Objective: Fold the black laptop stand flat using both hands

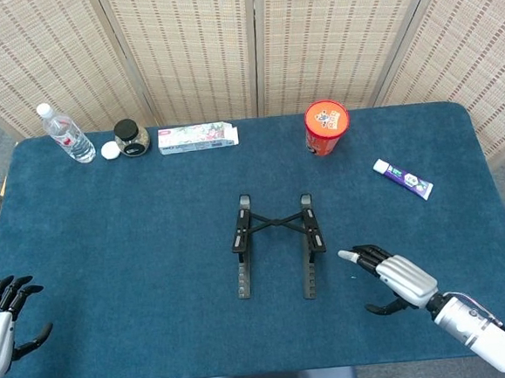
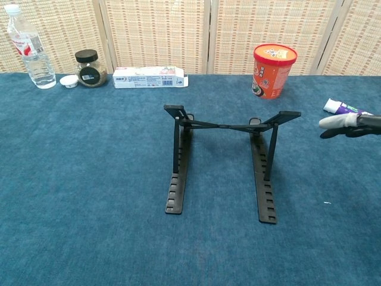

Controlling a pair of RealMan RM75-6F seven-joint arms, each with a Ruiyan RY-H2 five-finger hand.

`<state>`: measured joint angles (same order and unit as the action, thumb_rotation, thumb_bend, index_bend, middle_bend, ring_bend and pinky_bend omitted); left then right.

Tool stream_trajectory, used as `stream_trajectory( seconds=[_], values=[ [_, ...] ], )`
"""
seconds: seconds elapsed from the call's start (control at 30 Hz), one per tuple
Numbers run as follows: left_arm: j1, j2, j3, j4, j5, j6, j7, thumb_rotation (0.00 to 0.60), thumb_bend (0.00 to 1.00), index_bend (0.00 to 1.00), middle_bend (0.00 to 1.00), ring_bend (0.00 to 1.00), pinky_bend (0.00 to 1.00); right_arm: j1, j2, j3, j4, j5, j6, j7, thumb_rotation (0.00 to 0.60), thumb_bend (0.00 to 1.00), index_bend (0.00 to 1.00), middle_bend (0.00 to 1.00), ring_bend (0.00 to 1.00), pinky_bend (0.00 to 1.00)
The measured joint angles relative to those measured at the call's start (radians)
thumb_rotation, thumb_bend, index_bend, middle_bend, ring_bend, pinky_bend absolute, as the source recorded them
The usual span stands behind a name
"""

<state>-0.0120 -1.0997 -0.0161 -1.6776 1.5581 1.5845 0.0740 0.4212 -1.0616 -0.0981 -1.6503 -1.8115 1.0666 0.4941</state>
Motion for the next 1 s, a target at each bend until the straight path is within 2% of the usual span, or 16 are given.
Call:
stream_trajectory(
  seconds=[0.37,0.6,1.0],
  values=[
    [0.005,0.010,0.001,-0.006,0.005,0.009,-0.007,0.600,0.17,0.29,0.19,0.11,0.07,0.102,-0.086,0.011,0.037,0.020,-0.086,0.041,0.600,0.18,0.00,0.13,0.05,0.08],
    [0.012,0.014,0.004,-0.010,0.012,0.018,-0.007,0.600,0.17,0.29,0.19,0.11,0.07,0.163,-0.157,0.046,0.072,0.042,-0.093,0.101,0.600,0.18,0.00,0.13,0.05,0.08],
    [0.013,0.017,0.005,-0.015,0.015,0.015,-0.004,0.600,0.17,0.29,0.19,0.11,0.07,0.222,-0.194,0.117,0.105,0.116,-0.065,0.159,0.600,0.18,0.00,0.13,0.05,0.08]
  ],
)
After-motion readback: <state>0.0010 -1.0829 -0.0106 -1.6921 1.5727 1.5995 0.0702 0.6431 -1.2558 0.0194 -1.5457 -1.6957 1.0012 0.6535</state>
